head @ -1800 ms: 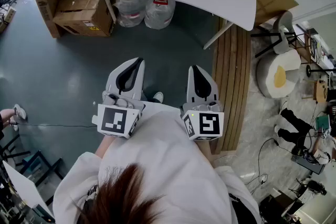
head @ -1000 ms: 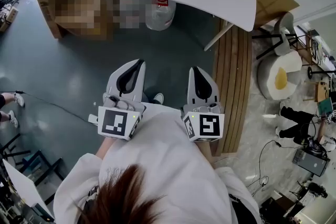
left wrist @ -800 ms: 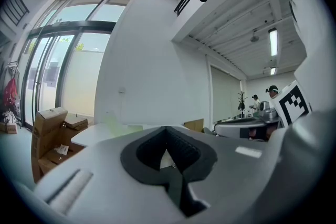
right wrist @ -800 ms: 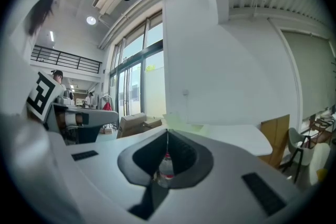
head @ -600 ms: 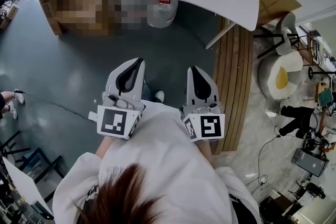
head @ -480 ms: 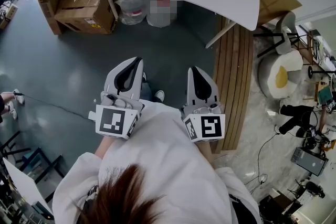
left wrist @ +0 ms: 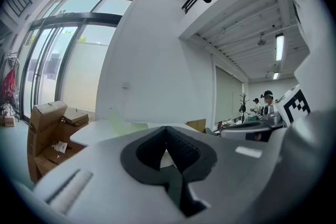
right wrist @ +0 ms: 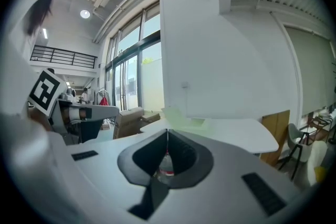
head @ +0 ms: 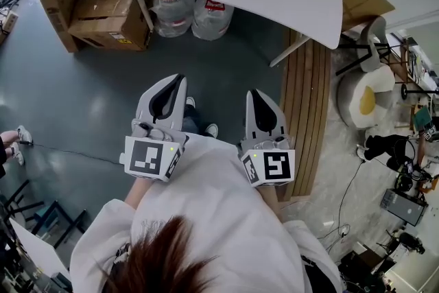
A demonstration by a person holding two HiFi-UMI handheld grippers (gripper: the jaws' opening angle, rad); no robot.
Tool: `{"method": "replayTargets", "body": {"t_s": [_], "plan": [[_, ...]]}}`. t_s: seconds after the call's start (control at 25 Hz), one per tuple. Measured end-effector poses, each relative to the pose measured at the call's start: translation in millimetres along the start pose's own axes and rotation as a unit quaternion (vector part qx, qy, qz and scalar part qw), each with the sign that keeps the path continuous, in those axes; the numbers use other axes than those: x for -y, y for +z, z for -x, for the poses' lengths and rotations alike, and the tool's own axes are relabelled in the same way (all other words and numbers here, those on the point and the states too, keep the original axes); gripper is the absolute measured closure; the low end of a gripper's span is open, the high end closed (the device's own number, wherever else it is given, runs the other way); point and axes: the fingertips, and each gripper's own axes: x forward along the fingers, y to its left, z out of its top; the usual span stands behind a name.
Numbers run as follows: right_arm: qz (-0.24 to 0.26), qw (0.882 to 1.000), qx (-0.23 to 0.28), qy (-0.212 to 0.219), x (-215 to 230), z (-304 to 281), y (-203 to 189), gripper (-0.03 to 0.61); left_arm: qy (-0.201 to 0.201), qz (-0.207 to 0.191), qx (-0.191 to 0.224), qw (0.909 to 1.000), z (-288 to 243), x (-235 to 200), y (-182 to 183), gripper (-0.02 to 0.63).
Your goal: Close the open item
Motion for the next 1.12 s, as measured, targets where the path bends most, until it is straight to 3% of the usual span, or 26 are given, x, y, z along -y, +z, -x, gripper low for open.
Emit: {"method": "replayTargets", "body": {"t_s": [0.64, 1.12], "plan": [[-0.002, 0.999, 0.0, -0.032, -14.6, -98.6, 18.2, 0.568, -0.026, 0.003, 0.01, 0.9996, -49.4, -86.5, 16.0, 0.606], [-0.001, 0.999, -0.019, -0.042, -27.1, -144.3, 14.4, 0.568, -0.02, 0.02, -0.004, 0.9996, -62.6, -138.0, 7.3, 0.606]]}}
